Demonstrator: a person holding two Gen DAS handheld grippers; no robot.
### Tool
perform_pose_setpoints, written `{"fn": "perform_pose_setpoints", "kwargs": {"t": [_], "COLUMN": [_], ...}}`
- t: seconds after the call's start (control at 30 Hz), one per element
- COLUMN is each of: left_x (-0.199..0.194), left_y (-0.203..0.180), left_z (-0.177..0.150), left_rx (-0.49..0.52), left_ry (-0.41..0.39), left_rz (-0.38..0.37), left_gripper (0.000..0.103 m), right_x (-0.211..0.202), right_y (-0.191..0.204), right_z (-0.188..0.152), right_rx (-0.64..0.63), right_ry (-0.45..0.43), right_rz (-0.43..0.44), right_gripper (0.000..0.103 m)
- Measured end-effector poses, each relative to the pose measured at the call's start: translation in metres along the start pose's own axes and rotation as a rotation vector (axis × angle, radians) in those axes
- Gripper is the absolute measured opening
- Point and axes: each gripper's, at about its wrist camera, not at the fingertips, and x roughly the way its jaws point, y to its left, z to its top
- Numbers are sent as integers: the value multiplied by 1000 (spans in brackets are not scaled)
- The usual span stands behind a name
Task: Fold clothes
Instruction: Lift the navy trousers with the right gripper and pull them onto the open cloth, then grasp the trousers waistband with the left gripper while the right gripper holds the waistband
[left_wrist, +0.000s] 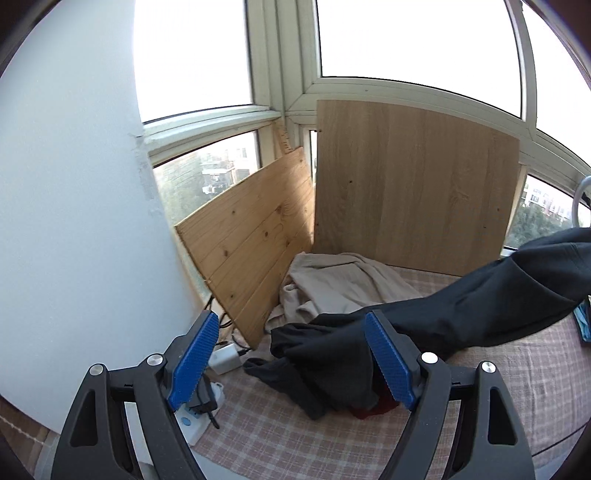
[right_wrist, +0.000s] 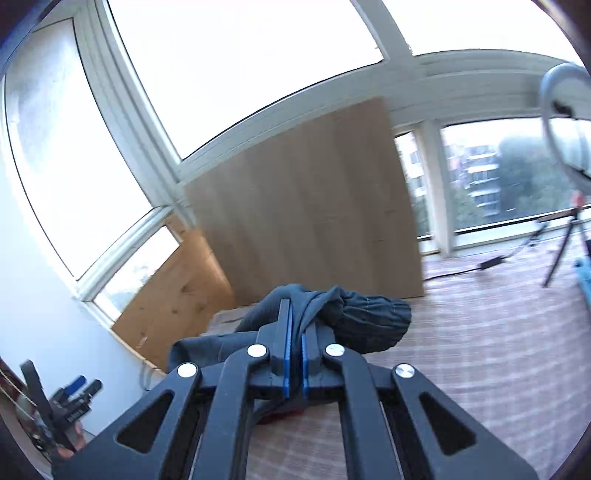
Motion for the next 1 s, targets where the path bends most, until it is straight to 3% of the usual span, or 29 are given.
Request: {"fn": "perform_pose_setpoints", "kwargs": {"t": [0.03,0.1,0.33,0.37,0.4,0.47,0.67,0.73,0.8,0.87,0.93,0.97,1.0], "left_x": [6,17,44,48,48,53,56,49,45,47,54,59,61], "left_y": [-14,-41,-164,-184,-209,-256,-389,-429,-458,-478,-492,-497,-499], "left_z": [0,1,-17,-21,-26,-37,-70,-80,-87,-90,-95,-98,-98], "left_rx": [26,77,260,286,323,394,486,532,559,568,576,578,574], "left_ry": [12,35,156,176,187,203,311,315,309,305,322,334,339], "left_rz": [-37,-112,-374,-415,-438,-488,-653,-646,-632,-611,-569,-543,-518], "left_gripper": [80,80,80,80,81,81,81,81,81,81,81,81,81], "right_x": [-21,-48,-53,-54,-54,-56,-15,-3,8,25,31,32,31], "right_y": [-21,-84,-195,-211,-227,-258,-314,-336,-350,-350,-340,-334,-327], "right_z": [-6,-17,-106,-118,-131,-156,-184,-196,-205,-212,-213,-213,-212], "right_rx": [-10,22,240,271,302,364,326,377,450,420,333,277,218], "right_ry": [-22,17,258,293,328,396,506,520,528,547,553,553,549], "right_rz": [-99,-322,-450,-467,-485,-519,-491,-465,-371,-294,-266,-264,-257], "right_gripper": [4,5,15,28,49,58,58,58,58,58,49,28,24]}}
